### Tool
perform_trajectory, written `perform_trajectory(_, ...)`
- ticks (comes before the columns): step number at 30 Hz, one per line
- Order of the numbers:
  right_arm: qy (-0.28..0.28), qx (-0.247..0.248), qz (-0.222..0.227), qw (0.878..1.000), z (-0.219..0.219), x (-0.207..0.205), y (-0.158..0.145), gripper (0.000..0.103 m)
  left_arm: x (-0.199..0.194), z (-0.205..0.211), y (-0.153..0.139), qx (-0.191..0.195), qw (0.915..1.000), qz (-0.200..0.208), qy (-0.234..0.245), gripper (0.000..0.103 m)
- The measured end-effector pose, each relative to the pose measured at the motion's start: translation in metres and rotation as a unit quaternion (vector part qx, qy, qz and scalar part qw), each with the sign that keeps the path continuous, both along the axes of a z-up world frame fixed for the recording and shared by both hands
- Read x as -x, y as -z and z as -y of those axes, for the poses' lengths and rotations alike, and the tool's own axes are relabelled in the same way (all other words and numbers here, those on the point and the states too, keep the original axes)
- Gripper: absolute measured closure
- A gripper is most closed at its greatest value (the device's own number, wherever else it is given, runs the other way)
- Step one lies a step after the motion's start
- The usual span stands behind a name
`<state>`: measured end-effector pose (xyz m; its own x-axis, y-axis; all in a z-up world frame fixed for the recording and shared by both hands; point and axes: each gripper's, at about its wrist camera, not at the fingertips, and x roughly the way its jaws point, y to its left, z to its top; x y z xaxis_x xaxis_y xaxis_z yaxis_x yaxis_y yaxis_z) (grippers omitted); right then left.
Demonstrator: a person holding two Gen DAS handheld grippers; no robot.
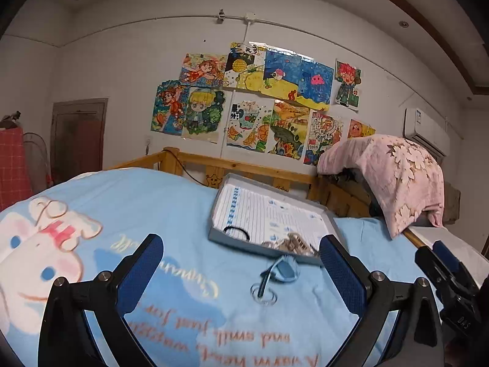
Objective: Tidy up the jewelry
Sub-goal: 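Withdraw both open tools from the tray back over the bed cover, then grasp the light blue watch with the right tool while the left tool grasps the black-strap watch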
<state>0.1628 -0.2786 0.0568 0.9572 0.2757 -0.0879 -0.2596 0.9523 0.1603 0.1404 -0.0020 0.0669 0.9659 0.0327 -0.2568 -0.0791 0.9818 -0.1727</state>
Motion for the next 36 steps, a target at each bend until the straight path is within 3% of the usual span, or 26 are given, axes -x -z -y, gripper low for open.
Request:
perform_trajectory(9,0.010,0.013,0.008,1.000,0.001,0.071,0.020,0.001,0.051,-0.011,0.025,-0.008,0.9999,-0.009,-0.002,0.000)
perform_trajectory(14,0.024,0.005,-0.022,0.999,0.008,0.091,0.042,0.001,0.072,-0.008,0.047,-0.031,0.9993,-0.021,0.005,0.000)
perform_trajectory(23,0.030,0.005,-0.049,0.998,0.011,0.092,0.053,0.001,0.086,-0.005,0.072,-0.053,0.9974,-0.046,0.016,0.000)
perform_trajectory(36,0.029,-0.002,-0.058,0.998,0.005,0.080,0.057,0.001,0.071,-0.002,0.067,-0.042,0.9976,-0.053,0.015,0.000)
